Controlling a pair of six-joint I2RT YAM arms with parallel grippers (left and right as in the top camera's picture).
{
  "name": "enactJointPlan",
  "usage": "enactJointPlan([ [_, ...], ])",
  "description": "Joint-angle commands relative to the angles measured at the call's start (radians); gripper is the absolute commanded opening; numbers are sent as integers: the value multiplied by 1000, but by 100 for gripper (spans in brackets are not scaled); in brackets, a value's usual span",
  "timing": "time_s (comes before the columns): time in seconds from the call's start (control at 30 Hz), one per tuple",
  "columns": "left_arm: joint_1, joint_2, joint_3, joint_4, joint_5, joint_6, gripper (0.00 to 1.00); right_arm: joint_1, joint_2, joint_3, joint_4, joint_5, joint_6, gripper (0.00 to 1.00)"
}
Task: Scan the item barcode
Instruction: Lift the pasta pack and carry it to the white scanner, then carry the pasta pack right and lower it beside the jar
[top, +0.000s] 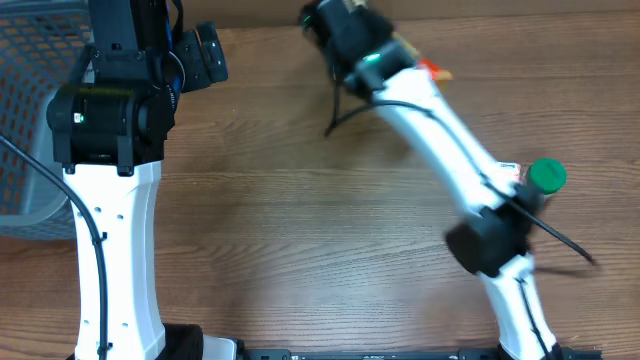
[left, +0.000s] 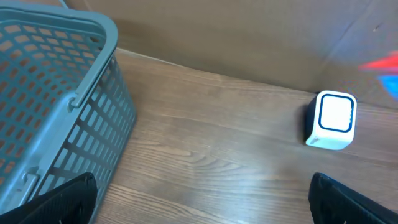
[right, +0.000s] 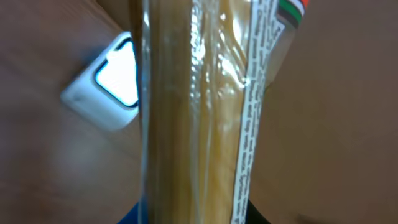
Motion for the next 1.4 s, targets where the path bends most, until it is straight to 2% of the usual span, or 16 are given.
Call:
enactJointPlan([
  [0.0, 4, -3, 10, 0, -10, 18, 100, -105, -185, 39, -176, -328, 293, 4],
  [0.1, 4, -3, 10, 0, -10, 18, 100, -201, -190, 39, -352, -491, 302, 4],
  [0.23, 4, -3, 10, 0, -10, 18, 100, -339, -183, -8, -474, -703, 354, 4],
  [0.4, 4, -3, 10, 0, -10, 18, 100, -467, -183, -172, -563, -743, 354, 4],
  [0.57, 4, -3, 10, 0, -10, 18, 100, -504, -183, -375, -528, -739, 353, 4],
  [0.7, 4, -3, 10, 0, -10, 18, 100, -502, -183, -542, -402, -731, 354, 4],
  [1.0, 4, -3, 10, 0, -10, 18, 100, -503, -183, -689, -272, -600, 429, 5],
  [1.23, 4, -3, 10, 0, -10, 18, 100, -503, -183, -700, -267, -600, 428, 62],
  [1.37, 4, -3, 10, 0, -10, 18, 100, -502, -190, -700, -272, -600, 429, 85],
])
